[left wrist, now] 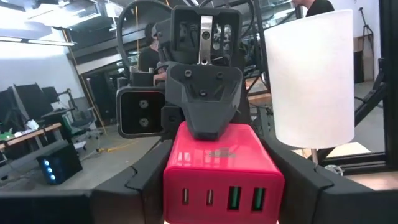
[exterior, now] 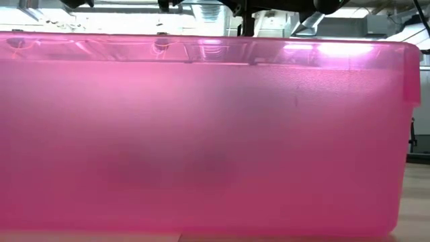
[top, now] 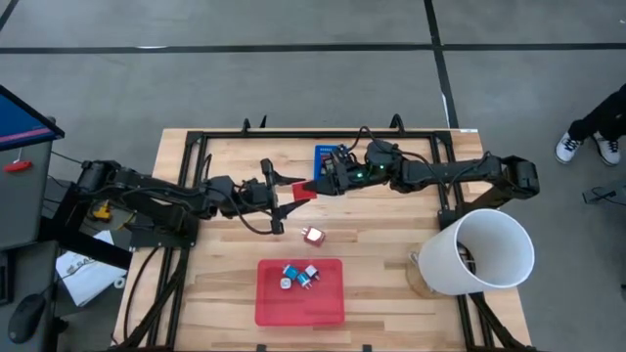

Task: Pick & Place Office items
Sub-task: Put the bottom red charger adapter into the red bin

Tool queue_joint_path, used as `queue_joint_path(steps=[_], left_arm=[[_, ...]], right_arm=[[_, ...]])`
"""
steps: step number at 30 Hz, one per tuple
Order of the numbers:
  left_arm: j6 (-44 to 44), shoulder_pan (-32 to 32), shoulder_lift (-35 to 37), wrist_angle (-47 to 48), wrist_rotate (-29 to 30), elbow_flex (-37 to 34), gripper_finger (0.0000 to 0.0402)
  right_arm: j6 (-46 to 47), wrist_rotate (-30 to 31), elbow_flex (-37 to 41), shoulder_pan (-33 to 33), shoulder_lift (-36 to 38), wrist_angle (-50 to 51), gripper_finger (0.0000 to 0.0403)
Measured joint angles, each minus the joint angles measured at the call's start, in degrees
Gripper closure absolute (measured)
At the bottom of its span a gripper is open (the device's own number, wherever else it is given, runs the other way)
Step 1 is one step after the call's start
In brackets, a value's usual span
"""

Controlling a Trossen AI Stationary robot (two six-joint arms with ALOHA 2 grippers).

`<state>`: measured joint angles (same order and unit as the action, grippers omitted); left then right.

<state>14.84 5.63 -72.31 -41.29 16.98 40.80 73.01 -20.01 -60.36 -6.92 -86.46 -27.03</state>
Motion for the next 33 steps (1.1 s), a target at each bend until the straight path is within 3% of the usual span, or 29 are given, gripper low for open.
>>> queue_joint_path(steps=[4, 9, 12, 19, 23, 27, 33], left_arm=[[-0.3, 0.7, 2.1, 3.2, -0.5, 0.1, 0.0199], [-5.3, 0.7, 7.3, 15.3, 0.0, 0.2, 0.0199], [-8.2, 1.0, 10.5, 25.7, -2.1, -0.2, 0.0199], [-18.3, 4.2, 16.7, 48.3, -14.6, -0.1, 0.0199], [-21.3, 8.5, 16.2, 54.3, -18.8, -0.1, 0.0199], [-22.9, 12.9, 12.1, 57.3, -21.3, -0.1, 0.0199], [-22.6, 18.1, 2.1, 50.9, -21.9, -0.1, 0.0199]], right_arm=[[-0.3, 2.5, 0.0, 0.1, -0.2, -1.1, 0.0286], [-1.9, 3.6, 0.0, -1.5, -0.2, -1.4, 0.0162], [-1.9, 3.9, -0.1, -2.9, 0.0, -2.2, 0.0125], [-3.9, 3.3, -0.2, -6.1, 0.0, 0.8, 0.0126], [-6.5, 2.0, -0.1, -7.1, 0.0, 8.9, 0.0137], [-8.6, 1.9, 0.0, -6.6, -0.1, 15.4, 0.0145], [-9.6, 1.8, -0.1, -5.4, -0.1, 16.9, 0.0153]])
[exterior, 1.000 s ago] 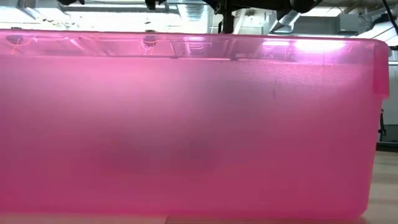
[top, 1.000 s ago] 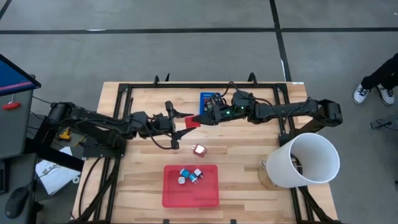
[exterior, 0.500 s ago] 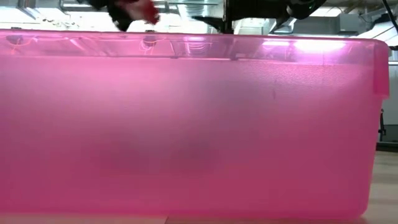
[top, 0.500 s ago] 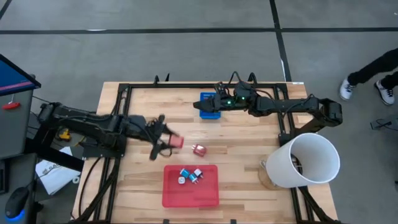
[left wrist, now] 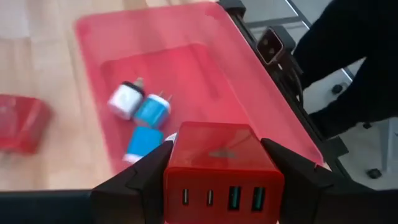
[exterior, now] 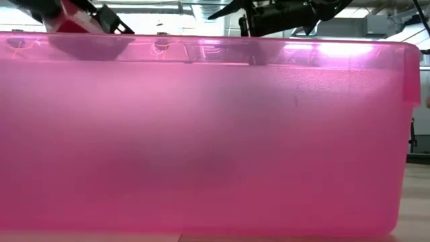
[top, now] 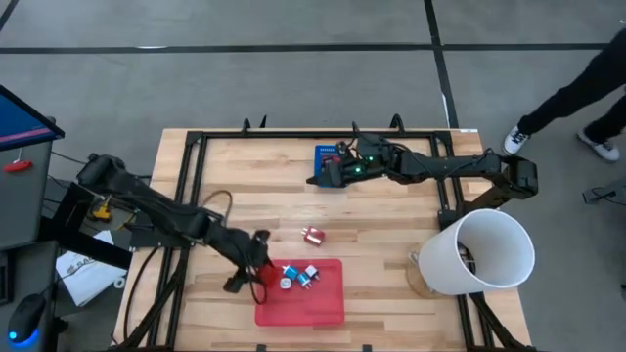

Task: Pick & Place Office items
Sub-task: Put the bottom red charger adapter into the red bin

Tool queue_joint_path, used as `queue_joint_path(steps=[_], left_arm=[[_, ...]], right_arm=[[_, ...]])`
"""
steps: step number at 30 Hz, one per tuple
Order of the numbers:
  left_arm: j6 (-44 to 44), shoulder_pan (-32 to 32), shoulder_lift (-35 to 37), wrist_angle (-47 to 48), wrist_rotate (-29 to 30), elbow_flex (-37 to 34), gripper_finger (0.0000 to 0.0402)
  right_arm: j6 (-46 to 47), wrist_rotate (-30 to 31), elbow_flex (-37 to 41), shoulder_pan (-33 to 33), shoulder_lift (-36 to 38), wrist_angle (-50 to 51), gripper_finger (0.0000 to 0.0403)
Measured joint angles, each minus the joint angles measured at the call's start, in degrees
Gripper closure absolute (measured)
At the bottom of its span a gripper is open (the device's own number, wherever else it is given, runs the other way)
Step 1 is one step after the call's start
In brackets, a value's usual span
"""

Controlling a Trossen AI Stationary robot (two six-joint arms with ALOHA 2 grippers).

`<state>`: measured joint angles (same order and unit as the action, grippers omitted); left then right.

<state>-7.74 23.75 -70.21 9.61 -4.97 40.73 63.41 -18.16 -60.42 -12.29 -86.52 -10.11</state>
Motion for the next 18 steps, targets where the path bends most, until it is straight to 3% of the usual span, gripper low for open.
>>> queue_joint_path(steps=[10, 18], left_arm=[[0.9, 0.3, -18.9, -17.0, 1.4, 5.1, 0.0199], [2.0, -1.3, -30.0, -23.2, 5.3, 12.7, 0.0199]], right_arm=[[-1.6, 0.0, 0.0, 2.8, 0.0, 2.5, 0.0171], [-1.9, 0.0, 0.0, 3.7, 0.0, 2.6, 0.0180]])
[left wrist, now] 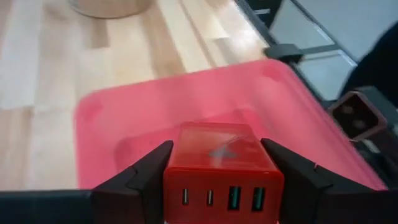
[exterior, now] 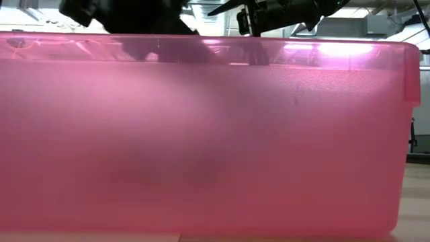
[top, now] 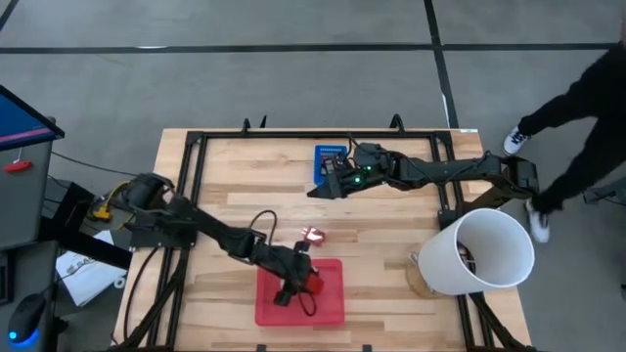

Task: Pick & Place Office items
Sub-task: Put the bottom red charger adapter into the red bin

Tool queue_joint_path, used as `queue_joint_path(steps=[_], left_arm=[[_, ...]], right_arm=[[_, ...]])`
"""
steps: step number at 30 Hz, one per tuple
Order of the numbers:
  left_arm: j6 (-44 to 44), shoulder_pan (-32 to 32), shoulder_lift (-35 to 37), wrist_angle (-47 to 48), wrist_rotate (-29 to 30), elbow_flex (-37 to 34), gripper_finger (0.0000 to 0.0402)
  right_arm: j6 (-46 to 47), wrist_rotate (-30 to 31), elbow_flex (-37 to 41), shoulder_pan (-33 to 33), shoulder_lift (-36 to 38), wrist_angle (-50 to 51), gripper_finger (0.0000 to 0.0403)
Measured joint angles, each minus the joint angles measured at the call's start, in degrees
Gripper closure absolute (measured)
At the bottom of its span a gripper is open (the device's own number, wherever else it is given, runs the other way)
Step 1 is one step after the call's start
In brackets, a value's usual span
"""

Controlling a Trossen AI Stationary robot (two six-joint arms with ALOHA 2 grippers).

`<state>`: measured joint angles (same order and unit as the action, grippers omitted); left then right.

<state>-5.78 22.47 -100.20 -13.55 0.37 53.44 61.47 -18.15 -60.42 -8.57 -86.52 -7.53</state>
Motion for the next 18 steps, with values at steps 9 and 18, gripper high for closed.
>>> queue_joint_path(steps=[9, 18], left_arm=[[-2.0, -1.8, -1.6, -4.5, 6.1, 1.3, 0.0199], [-2.2, -5.6, -3.0, -5.1, 4.0, 1.3, 0.0199]], right_arm=[[-0.6, -0.3, 0.0, 0.1, 0.4, -0.2, 0.0180], [-0.9, -0.7, 0.0, 0.0, 0.4, -0.3, 0.0180]])
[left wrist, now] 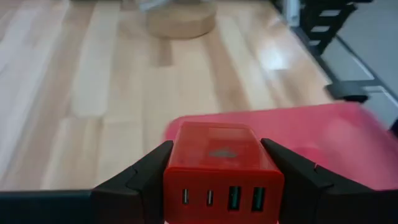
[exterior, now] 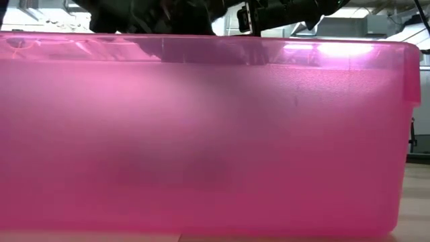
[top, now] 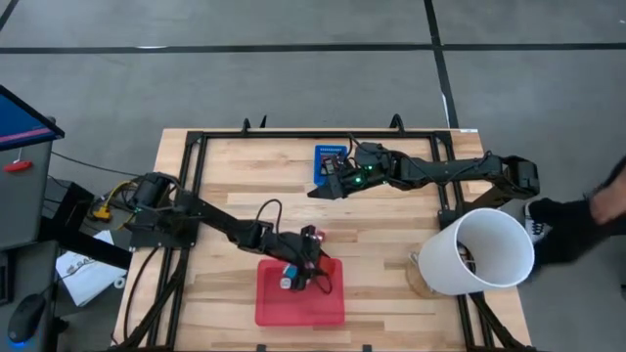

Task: Pick & Place Office items
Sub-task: Put the bottom red charger adapter into the red bin

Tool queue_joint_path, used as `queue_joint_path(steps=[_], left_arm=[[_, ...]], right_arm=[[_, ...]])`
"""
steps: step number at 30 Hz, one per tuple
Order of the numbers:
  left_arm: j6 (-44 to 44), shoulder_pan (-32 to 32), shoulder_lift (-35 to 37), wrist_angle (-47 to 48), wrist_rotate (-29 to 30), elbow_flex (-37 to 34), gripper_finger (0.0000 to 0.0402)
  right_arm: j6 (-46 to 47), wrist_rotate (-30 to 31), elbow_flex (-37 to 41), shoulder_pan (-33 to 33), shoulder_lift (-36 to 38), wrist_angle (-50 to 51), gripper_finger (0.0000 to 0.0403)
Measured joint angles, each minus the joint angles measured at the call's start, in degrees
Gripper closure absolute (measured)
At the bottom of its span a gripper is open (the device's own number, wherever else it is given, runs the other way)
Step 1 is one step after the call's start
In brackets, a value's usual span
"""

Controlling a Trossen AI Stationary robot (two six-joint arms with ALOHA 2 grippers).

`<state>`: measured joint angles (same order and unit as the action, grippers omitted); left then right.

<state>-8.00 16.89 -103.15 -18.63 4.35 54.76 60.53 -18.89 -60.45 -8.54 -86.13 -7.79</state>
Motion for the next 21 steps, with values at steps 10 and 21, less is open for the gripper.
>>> queue_joint_path(steps=[10, 21], left_arm=[[0.1, -0.9, -1.7, 1.0, -3.2, -0.2, 0.0199], [0.1, -0.7, -1.7, -0.4, -3.0, -0.2, 0.0127]], right_arm=[[-0.1, -0.1, 0.0, 0.0, 0.0, -1.3, 0.0180], [-0.1, -0.1, 0.0, 0.0, 0.0, -1.5, 0.0180]])
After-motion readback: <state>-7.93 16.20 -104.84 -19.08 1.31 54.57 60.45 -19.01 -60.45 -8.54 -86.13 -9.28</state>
